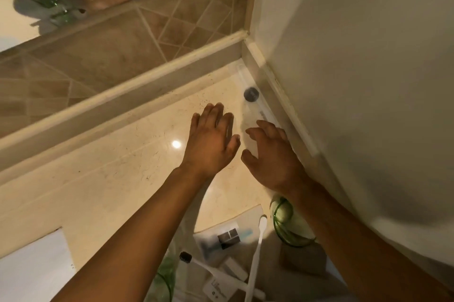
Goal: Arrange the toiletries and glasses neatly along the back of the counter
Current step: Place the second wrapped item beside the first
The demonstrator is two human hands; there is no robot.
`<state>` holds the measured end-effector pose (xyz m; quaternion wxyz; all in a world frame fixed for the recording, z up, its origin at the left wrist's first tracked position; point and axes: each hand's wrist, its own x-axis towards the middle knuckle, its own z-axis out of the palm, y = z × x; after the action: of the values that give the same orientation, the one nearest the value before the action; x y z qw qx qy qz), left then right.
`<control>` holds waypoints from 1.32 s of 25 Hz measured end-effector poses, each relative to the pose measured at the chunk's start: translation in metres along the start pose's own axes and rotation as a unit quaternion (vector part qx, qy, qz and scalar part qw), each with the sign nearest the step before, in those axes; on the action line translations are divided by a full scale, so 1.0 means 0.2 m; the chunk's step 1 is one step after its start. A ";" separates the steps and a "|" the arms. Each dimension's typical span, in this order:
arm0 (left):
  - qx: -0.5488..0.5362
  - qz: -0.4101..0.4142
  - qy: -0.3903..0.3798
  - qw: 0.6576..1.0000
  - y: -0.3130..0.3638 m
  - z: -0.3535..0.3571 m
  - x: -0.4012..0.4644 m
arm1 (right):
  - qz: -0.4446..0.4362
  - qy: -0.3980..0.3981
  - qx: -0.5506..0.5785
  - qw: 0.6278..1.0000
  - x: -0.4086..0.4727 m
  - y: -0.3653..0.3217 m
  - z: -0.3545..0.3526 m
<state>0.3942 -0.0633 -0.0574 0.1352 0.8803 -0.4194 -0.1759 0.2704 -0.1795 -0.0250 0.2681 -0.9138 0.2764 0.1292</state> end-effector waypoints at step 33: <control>-0.230 -0.302 0.055 0.924 0.19 0.28 -1.96 | -0.120 -0.144 0.031 0.982 -1.16 -0.18 0.45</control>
<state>0.1141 0.2166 -0.0153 0.2976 0.9180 -0.0737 -0.2514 0.0938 -0.0022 0.0058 0.3464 -0.9036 0.1270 0.2175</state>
